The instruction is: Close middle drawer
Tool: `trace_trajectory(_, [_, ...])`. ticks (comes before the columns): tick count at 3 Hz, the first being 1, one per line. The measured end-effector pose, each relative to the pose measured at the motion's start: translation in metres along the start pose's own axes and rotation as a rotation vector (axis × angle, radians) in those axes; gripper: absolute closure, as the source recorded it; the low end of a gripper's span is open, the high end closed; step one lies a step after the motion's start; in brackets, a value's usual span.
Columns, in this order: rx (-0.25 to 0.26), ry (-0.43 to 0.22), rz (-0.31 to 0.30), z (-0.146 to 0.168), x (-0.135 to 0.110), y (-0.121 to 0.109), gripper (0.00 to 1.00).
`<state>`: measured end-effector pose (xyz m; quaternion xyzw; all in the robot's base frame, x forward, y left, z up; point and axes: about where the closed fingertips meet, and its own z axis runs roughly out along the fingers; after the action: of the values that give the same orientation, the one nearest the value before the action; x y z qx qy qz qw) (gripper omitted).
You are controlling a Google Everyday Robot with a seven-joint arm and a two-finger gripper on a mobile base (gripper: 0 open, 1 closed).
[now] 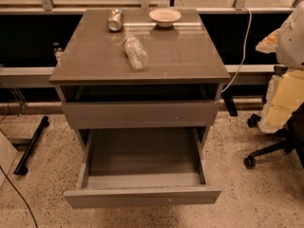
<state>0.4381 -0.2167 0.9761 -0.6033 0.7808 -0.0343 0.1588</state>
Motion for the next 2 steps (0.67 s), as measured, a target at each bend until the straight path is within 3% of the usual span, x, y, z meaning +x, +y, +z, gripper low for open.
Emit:
trace_trajectory(1, [0.0,0.0,0.0,0.0,0.0,0.0,0.0])
trace_trajectory(2, [0.01,-0.003,-0.001,-0.0023,-0.0012,-0.0006,0.18])
